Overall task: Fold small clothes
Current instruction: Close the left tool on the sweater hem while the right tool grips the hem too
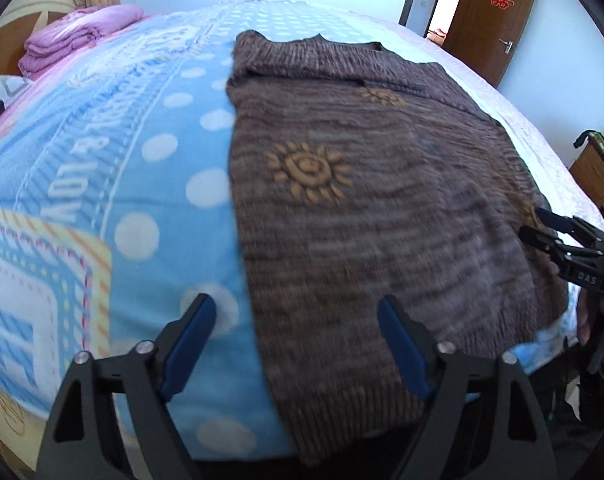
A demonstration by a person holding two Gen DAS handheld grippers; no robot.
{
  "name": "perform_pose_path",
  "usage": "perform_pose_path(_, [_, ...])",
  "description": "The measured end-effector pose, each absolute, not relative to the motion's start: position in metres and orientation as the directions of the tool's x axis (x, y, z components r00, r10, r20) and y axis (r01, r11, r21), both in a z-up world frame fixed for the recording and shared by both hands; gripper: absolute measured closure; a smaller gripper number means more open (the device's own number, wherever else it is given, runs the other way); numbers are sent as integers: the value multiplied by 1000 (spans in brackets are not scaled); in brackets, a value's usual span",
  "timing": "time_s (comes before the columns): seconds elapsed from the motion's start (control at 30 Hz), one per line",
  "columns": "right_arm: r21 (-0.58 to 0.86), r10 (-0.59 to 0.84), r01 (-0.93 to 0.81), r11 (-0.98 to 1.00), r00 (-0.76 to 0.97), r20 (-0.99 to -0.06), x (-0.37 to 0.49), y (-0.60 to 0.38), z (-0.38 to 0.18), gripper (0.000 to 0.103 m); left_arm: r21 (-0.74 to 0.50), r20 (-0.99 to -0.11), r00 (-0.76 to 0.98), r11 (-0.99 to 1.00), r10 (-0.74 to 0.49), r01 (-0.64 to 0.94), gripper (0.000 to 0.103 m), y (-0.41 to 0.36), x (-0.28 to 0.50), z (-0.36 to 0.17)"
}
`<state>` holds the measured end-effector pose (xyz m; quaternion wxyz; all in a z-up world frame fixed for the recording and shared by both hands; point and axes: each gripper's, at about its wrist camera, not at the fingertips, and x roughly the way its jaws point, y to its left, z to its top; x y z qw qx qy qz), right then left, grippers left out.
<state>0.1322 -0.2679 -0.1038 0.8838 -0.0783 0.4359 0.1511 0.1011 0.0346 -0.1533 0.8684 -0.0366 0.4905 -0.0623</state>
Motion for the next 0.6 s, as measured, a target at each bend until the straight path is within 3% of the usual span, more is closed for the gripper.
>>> perform_pose_path(0.3, [49,235,-312,949,593,-770,112,-284,-107,31,-295,-860,430,955,-275,21,35,45,78,-158])
perform_pose_path(0.47, [58,246,-314,948,603,-759,107,-288,-108,31,-298,-859,433,954,-271,7,39,43,75,-163])
perform_pose_path(0.57, [98,265,-297,950,600,-755,106,-298,-104,31,-252,-868,439,968,-231,12,72,42,73,-162])
perform_pose_path(0.6, [114,271,-284,952,605,-749,104,-304,-101,31,-259,-869,432,966,-241,18,95,44,73,-162])
